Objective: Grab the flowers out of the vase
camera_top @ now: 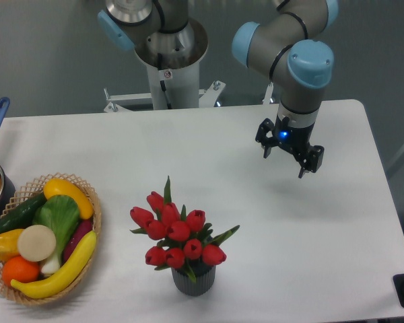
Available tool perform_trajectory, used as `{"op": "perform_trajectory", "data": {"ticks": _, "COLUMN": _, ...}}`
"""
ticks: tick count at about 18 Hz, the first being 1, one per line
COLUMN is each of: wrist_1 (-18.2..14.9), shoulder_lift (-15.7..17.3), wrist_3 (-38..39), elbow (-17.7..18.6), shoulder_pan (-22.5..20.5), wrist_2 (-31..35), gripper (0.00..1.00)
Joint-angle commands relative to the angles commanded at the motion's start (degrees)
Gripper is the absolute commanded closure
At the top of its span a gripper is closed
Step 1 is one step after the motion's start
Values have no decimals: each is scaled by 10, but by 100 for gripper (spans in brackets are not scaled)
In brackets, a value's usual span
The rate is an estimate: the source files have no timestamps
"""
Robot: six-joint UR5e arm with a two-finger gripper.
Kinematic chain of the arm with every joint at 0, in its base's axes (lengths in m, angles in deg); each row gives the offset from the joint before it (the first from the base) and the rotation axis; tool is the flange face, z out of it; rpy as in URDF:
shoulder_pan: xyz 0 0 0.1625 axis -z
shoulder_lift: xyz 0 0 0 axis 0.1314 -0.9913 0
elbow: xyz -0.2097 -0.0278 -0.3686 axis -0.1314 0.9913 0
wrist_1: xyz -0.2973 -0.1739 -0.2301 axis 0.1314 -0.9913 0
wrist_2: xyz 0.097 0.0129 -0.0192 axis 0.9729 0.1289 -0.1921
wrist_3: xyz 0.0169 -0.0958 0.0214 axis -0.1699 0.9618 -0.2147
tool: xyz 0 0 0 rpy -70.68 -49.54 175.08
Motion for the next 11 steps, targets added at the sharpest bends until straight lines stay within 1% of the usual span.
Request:
{"op": "perform_trajectory", "data": {"ticks": 5, "wrist_1": 0, "shoulder_lift": 1, "wrist_3": 0, "elbow": 0, "shoulder_pan": -5, "wrist_2": -4, "gripper": 0}}
{"op": "perform_trajectory", "data": {"ticks": 8, "wrist_1": 6, "shoulder_lift": 5, "wrist_3": 0, "elbow": 11, "shoulder_pan": -10, "wrist_2": -46, "gripper": 0}}
{"op": "perform_trajectory", "data": {"ticks": 9, "wrist_1": 20, "shoulder_lift": 9, "wrist_3": 0, "elbow": 18, "shoulder_pan": -11, "wrist_2": -67, "gripper": 0}}
{"op": "perform_trajectory", "data": {"ticks": 11, "wrist_1": 64, "shoulder_lift": 22, "wrist_3": 1, "elbow": 46, "shoulder_pan": -12, "wrist_2": -116, "gripper": 0}}
